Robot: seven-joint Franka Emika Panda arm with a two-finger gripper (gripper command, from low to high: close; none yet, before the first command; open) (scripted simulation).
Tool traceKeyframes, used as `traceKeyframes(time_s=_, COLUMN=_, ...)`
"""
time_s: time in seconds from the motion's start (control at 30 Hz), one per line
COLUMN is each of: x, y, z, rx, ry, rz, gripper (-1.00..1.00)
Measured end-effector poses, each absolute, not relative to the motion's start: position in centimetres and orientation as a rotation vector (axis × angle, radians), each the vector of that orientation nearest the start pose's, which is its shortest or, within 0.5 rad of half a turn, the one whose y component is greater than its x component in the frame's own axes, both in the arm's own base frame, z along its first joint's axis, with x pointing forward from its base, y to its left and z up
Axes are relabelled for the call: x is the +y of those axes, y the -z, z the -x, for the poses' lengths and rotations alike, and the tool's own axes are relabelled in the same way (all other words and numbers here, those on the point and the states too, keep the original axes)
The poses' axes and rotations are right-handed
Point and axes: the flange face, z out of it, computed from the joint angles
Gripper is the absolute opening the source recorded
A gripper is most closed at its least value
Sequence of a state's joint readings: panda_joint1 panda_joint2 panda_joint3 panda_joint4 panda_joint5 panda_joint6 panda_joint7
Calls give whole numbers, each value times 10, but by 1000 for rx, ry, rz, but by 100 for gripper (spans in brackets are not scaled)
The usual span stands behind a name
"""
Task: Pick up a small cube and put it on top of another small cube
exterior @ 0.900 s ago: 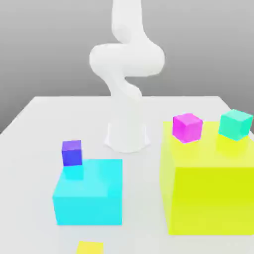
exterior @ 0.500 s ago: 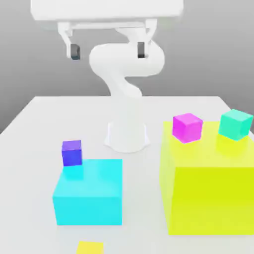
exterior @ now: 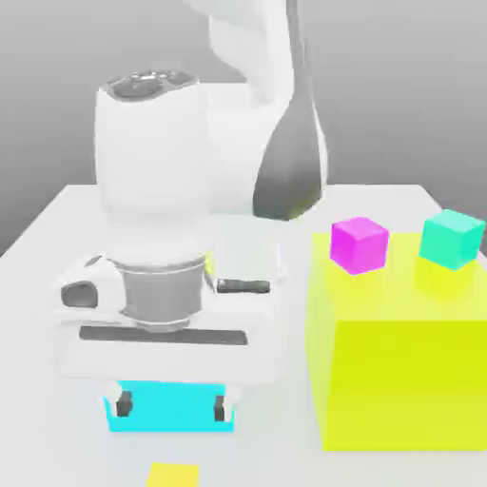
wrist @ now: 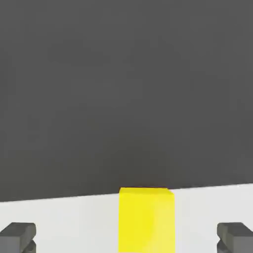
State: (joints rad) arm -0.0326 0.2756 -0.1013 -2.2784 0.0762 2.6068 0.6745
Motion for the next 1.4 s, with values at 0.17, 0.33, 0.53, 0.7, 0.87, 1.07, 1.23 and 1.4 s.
traceKeyframes(time_s=0.17, x=-80, y=-159, z=-530, rx=1328, ry=3, rz=2847, gripper=0)
traceKeyframes(time_s=0.33, x=-80, y=-137, z=-529, rx=1329, ry=0, rz=2847, gripper=-100)
traceKeyframes(time_s=0.53, x=-80, y=-160, z=-530, rx=1328, ry=0, rz=2847, gripper=-100)
traceKeyframes(time_s=0.7, x=-48, y=-217, z=-531, rx=1264, ry=-14, rz=2856, gripper=-100)
traceKeyframes(time_s=0.87, x=52, y=-285, z=-518, rx=903, ry=-35, rz=2958, gripper=-100)
traceKeyframes(time_s=1.07, x=168, y=-363, z=-460, rx=361, ry=-41, rz=3068, gripper=-100)
traceKeyframes(time_s=1.23, x=232, y=-419, z=-391, rx=-73, ry=-27, rz=3109, gripper=-100)
traceKeyframes(time_s=1.4, x=274, y=-462, z=-312, rx=-535, ry=-6, rz=3091, gripper=-100)
